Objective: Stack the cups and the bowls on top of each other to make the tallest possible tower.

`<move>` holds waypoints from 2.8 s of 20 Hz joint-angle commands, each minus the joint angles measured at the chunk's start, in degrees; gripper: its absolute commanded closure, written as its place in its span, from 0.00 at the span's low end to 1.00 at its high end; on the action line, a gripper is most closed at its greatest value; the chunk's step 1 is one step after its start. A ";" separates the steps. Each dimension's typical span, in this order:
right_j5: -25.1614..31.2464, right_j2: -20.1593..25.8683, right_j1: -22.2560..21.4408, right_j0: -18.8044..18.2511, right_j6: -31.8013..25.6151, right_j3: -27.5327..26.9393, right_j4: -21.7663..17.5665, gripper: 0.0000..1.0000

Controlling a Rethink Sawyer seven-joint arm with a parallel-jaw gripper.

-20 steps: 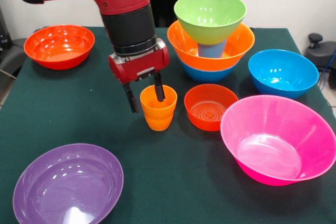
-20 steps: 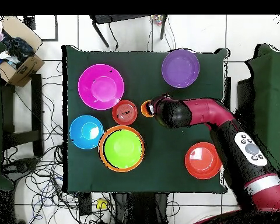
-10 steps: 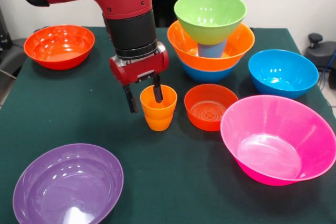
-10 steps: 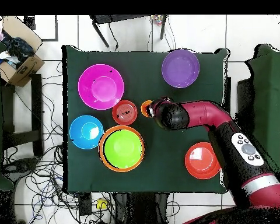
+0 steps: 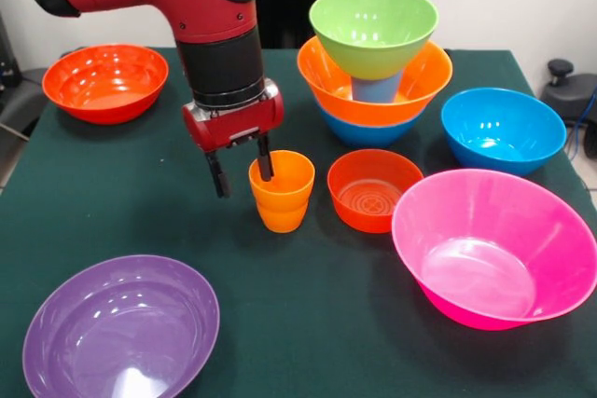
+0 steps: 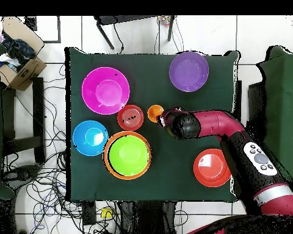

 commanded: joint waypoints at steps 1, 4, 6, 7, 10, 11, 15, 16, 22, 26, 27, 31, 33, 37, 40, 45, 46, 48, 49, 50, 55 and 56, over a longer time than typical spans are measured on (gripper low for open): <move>-3.43 -3.42 -0.01 3.00 2.94 3.60 -3.56 0.00; -4.94 -3.67 -0.74 4.27 5.10 4.71 -3.34 0.00; -6.45 -4.36 -0.57 5.35 6.59 4.97 -3.63 0.00; -6.65 -4.50 -0.43 5.64 6.53 5.00 -3.69 0.00; -6.98 -4.36 -0.79 5.99 6.32 5.18 -2.76 0.00; -7.19 -4.43 -0.84 5.75 6.01 5.34 -2.65 0.00; -8.02 -4.73 -0.05 6.09 5.63 4.46 -2.23 0.00; -8.22 -4.97 0.18 6.31 5.80 4.04 -2.16 0.00; -8.53 -6.23 1.08 6.67 5.99 2.26 -1.95 0.00; -8.66 -7.07 1.73 7.43 5.83 0.94 -2.16 0.00; -8.99 -7.34 1.86 7.64 6.08 0.77 -2.18 0.00; -10.74 -7.19 2.12 8.39 5.39 0.43 -3.12 0.00; -11.86 -6.80 2.39 8.26 5.03 0.54 -3.27 1.00; -16.00 -6.34 1.89 7.92 6.18 1.90 -3.27 1.00; -16.78 -5.90 -2.02 7.97 5.24 4.30 -3.65 1.00; -10.76 -2.37 -11.14 4.85 0.87 8.58 0.11 1.00; -8.43 -1.54 -13.07 4.00 -0.46 9.31 1.39 1.00; -3.33 0.07 -16.03 2.71 -3.95 9.84 3.52 1.00; -0.62 0.90 -17.12 2.15 -5.63 9.88 4.84 1.00; 1.25 2.21 -17.98 1.09 -7.17 10.41 6.13 1.00; 12.59 7.47 -23.62 -2.96 -13.30 13.45 12.86 1.00; 13.99 8.56 -24.38 -3.67 -13.68 14.22 13.88 1.00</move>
